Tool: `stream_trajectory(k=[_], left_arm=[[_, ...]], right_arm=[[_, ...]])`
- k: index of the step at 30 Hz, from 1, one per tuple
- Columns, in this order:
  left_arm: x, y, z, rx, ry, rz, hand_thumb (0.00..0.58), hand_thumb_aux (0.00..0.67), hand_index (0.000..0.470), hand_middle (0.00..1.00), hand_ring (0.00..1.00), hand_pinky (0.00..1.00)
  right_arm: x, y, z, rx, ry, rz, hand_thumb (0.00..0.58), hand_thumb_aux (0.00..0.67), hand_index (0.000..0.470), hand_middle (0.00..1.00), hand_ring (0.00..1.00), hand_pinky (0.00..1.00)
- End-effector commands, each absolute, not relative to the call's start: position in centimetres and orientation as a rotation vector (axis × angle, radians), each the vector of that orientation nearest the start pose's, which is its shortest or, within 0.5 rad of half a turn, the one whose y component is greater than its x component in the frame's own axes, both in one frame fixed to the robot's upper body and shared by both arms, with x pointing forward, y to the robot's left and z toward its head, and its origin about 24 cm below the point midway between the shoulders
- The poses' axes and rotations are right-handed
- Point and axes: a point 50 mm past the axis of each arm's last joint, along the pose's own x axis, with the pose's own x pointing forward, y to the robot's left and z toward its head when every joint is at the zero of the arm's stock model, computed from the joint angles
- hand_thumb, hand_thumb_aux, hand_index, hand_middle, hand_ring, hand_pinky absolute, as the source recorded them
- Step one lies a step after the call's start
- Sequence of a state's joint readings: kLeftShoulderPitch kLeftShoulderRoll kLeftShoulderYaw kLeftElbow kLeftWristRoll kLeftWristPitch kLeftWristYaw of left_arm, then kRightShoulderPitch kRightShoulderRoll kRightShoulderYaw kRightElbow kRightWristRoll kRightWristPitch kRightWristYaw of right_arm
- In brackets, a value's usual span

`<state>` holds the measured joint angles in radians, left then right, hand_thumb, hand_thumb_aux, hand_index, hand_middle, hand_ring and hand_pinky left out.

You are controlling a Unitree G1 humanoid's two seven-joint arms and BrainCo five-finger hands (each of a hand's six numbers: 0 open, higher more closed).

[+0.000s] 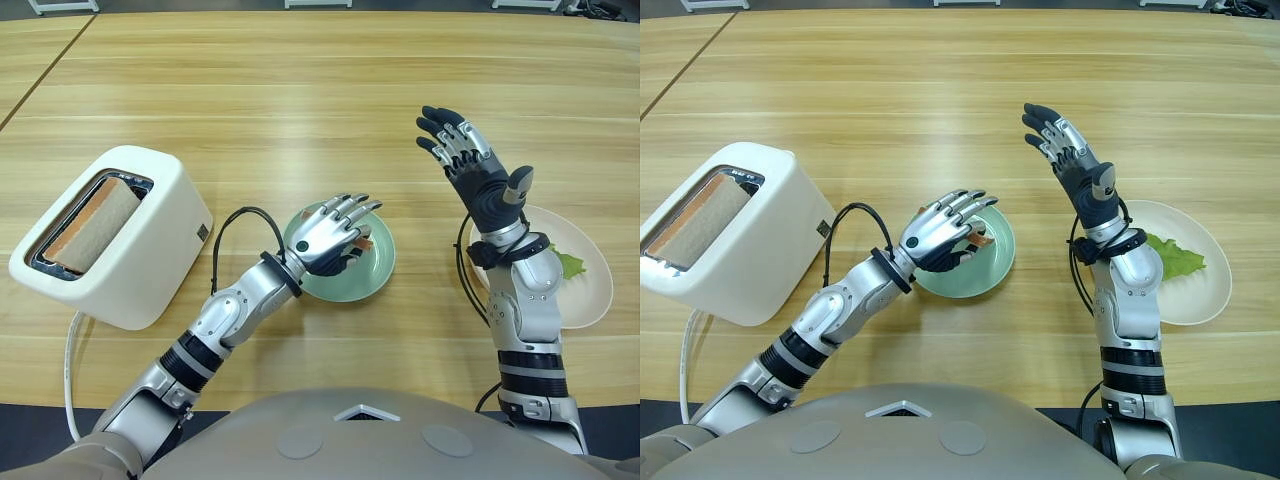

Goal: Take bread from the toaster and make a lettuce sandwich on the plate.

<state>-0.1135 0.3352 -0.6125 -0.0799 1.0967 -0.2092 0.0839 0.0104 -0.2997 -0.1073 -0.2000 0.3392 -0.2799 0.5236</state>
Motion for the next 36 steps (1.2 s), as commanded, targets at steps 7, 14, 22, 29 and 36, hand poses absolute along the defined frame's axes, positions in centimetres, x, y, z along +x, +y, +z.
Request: stream_trajectory(k=[7,14,22,29,36], left_arm=[[19.7,6.4,3.8,1.328,-0.441,-0.624,0.144,0.089,0.063,0.00,0.00,0.00],[18.7,6.6,4.9,1.287,-0.422,-0.592,0.168,0.105,0.074,0.00,0.00,0.00],[16.7,9.4,9.4,0.800,-0.327,-0.449,0.023,0.013,0.009,0.00,0.00,0.00],[15.4,12.6,10.4,0.445,-0.241,-0.341,0.000,0.000,0.000,0.00,0.00,0.00],[14.8,12.4,10.2,0.410,-0.229,-0.378,0.000,0.000,0.000,0.00,0.00,0.00]], right_arm=[[23.1,-19.0,12.9,-0.150,-0.504,0.495,0.000,0.000,0.000,0.00,0.00,0.00],[22.7,-21.9,14.0,-0.582,-0.443,0.572,0.000,0.000,0.000,0.00,0.00,0.00],[20.4,-32.1,13.5,-1.567,-0.014,0.527,0.000,0.000,0.000,0.00,0.00,0.00],[20.9,-35.8,11.0,-1.895,0.129,0.611,0.000,0.000,0.000,0.00,0.00,0.00],[21.8,-37.4,8.6,-2.002,0.191,0.637,0.000,0.000,0.000,0.00,0.00,0.00]])
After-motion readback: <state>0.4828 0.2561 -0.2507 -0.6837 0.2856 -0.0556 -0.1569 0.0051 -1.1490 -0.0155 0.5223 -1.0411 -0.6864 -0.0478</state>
